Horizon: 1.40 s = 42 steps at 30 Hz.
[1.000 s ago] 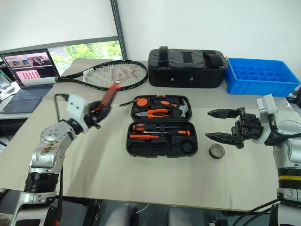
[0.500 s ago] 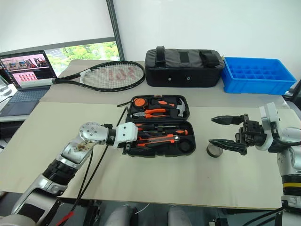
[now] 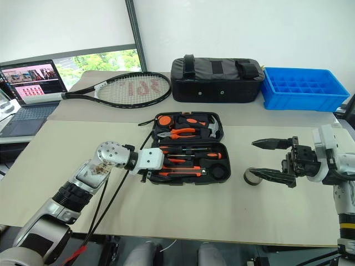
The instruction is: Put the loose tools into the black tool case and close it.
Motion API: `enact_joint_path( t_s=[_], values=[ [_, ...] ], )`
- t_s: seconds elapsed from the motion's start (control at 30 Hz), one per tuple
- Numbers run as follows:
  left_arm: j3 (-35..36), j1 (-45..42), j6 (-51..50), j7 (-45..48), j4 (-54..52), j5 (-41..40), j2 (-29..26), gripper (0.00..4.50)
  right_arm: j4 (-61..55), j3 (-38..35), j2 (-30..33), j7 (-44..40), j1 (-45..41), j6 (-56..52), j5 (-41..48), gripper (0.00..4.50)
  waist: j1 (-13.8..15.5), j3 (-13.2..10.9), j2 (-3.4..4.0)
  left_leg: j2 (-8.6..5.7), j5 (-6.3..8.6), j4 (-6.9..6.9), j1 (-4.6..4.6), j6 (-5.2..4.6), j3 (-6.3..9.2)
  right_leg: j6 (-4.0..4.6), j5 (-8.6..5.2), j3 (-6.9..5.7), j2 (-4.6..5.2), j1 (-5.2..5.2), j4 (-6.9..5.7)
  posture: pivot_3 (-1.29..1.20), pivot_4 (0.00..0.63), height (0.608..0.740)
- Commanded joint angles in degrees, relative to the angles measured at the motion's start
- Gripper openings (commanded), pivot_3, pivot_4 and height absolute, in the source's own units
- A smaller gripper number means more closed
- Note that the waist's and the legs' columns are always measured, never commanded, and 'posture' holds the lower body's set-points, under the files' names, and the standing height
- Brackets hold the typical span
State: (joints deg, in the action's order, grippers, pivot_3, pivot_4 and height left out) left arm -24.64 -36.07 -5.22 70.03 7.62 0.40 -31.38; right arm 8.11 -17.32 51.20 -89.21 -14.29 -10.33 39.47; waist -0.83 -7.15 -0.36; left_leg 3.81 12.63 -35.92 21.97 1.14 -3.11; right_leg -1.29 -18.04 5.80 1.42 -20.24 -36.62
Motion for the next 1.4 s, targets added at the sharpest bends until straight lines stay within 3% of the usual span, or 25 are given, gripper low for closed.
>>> enact_joint_path(
  t_s=[0.03, 0.07, 0.13, 0.2, 0.3, 0.63, 0.73, 0.8, 1.07, 1.4],
  values=[
    [-0.19, -0.91, -0.94, 1.96, -0.39, -0.37, -0.06, 1.8, -2.39, -2.27, 0.45, 0.13, 0.19, -0.57, 1.3, 4.5, 0.02, 0.0, 0.0, 0.0, 0.0, 0.0, 0.0, 0.0, 0.0, 0.0, 0.0, 0.0, 0.0, 0.0, 0.0, 0.0, 0.15, 0.708],
    [-0.23, -0.87, -1.13, 2.12, -0.41, -0.4, 0.03, 1.8, -2.51, -2.24, 0.43, 0.23, 0.2, -0.61, 1.28, 4.5, 0.03, 0.0, 0.0, 0.0, 0.0, 0.0, 0.0, 0.0, 0.0, 0.0, 0.0, 0.0, 0.0, 0.0, 0.0, 0.0, 0.15, 0.708],
    [-0.12, -0.67, -1.85, 2.17, -0.55, -0.81, 0.48, 2.8, -2.75, -2.18, 0.42, 0.4, 0.24, -0.72, 1.28, 4.5, 0.05, 0.0, 0.0, 0.0, 0.0, 0.0, 0.0, 0.0, 0.0, 0.0, 0.0, 0.0, 0.0, 0.0, 0.0, 0.0, 0.15, 0.708],
    [0.15, -0.58, -2.11, 1.66, -0.69, -0.88, 0.96, 3.25, -2.96, -2.16, 0.4, 0.58, 0.27, -0.87, 1.32, 4.5, 0.06, 0.0, 0.01, 0.0, 0.0, 0.0, 0.0, 0.0, 0.0, 0.0, 0.0, 0.0, 0.01, 0.0, 0.0, 0.0, 0.15, 0.708],
    [1.89, -1.06, -0.95, -1.05, -0.27, -0.76, 2.15, 4.35, -3.05, -2.13, 0.42, 0.68, 0.2, -0.97, 1.27, 4.5, 0.08, 0.0, 0.0, 0.0, 0.0, 0.0, 0.0, 0.0, 0.0, -0.01, 0.0, 0.0, 0.01, 0.0, 0.01, 0.0, 0.15, 0.708],
    [9.74, -1.82, -7.84, -0.58, -5.87, -12.36, 4.65, 4.43, -3.22, -2.04, 0.41, 0.89, 0.11, -0.89, 1.07, 4.5, 0.07, 0.0, 0.01, 0.0, 0.0, -0.04, 0.01, 0.0, 0.02, -0.01, 0.0, -0.01, 0.0, -0.01, -0.06, 0.0, 0.15, 0.708],
    [8.48, -0.86, -5.28, -0.82, -3.46, -12.16, 6.8, 3.79, -3.24, -1.72, 0.13, 1.21, -0.32, -0.76, 0.93, 4.5, 0.11, 0.01, 0.01, -0.01, 0.0, -0.05, 0.01, 0.0, 0.02, -0.01, 0.0, -0.01, 0.0, -0.01, -0.06, 0.0, 0.15, 0.708],
    [6.61, -0.67, -1.91, -0.96, -0.74, -9.69, 7.49, 3.12, -3.07, -1.57, 0.06, 1.25, -0.54, -0.65, 0.83, 4.5, 0.13, 0.0, 0.01, -0.02, -0.01, -0.06, 0.01, 0.0, 0.02, -0.01, 0.0, -0.01, 0.01, 0.0, -0.06, 0.0, 0.15, 0.708],
    [3.12, -2.15, 6.68, -1.42, 11.98, -5.46, 12.38, 0.09, -3.82, -1.79, 0.03, 1.51, 0.22, -0.69, 0.85, 4.5, 0.04, -0.02, -0.04, -0.03, -0.01, -0.07, 0.01, 0.0, 0.03, -0.01, 0.0, -0.01, 0.0, 0.0, -0.05, 0.0, 0.15, 0.708],
    [3.2, -4.06, 11.0, -1.79, 24.84, -3.7, 15.93, 0.04, -4.96, -3.07, 0.53, 1.99, 2.12, -0.94, 1.3, 4.5, 0.18, 0.02, 0.03, -0.07, -0.01, -0.17, -0.01, -0.01, 0.08, -0.03, 0.0, -0.01, 0.01, 0.06, -0.13, 0.0, 0.15, 0.708]
  ],
)
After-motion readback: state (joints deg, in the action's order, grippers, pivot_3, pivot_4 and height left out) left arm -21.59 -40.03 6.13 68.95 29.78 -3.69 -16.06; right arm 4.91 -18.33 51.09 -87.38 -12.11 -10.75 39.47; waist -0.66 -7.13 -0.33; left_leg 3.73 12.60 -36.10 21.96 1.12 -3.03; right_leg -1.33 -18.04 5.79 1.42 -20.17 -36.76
